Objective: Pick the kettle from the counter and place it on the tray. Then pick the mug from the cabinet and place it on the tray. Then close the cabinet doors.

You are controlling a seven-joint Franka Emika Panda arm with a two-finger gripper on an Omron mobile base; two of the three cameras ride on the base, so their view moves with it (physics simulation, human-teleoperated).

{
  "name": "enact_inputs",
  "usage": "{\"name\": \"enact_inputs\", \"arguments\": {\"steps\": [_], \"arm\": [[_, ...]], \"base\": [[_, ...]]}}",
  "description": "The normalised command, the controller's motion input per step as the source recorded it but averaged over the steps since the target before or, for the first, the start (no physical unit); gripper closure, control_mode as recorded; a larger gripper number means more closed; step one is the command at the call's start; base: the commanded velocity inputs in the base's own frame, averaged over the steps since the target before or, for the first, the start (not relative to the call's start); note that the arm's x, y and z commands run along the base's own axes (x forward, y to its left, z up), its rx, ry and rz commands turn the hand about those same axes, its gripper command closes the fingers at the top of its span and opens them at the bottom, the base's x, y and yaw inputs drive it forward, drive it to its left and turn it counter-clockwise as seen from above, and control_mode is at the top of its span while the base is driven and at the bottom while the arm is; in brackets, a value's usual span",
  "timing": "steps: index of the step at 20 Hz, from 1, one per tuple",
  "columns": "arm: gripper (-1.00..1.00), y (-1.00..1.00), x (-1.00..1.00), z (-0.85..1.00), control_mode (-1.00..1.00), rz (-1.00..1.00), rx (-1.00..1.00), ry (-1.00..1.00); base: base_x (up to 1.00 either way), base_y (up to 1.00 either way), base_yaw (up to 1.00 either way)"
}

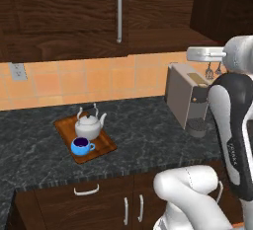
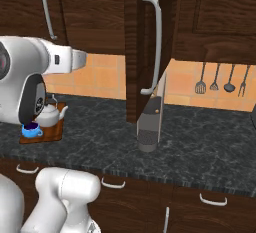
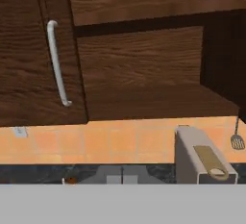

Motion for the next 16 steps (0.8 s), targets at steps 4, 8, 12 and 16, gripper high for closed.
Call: {"name": "enact_inputs", "arguments": {"steps": [4, 8, 12, 16], "arm": [[1.00, -0.70, -0.76, 0.14, -1.00, -0.38, 0.76, 0.00], [1.00, -0.89, -0.80, 0.07, -1.00, -0.39, 0.60, 0.13], [1.00, -0.48, -0.27, -0.03, -1.00, 0.00, 0.19, 0.06], [1.00, -0.27, -0.31, -0.30, -1.00, -0.02, 0.03, -0.01]], "base": [[0.00, 0.00, 0.00], [0.00, 0.00, 0.00], [0.00, 0.00, 0.00], [0.00, 0.00, 0.00]]}}
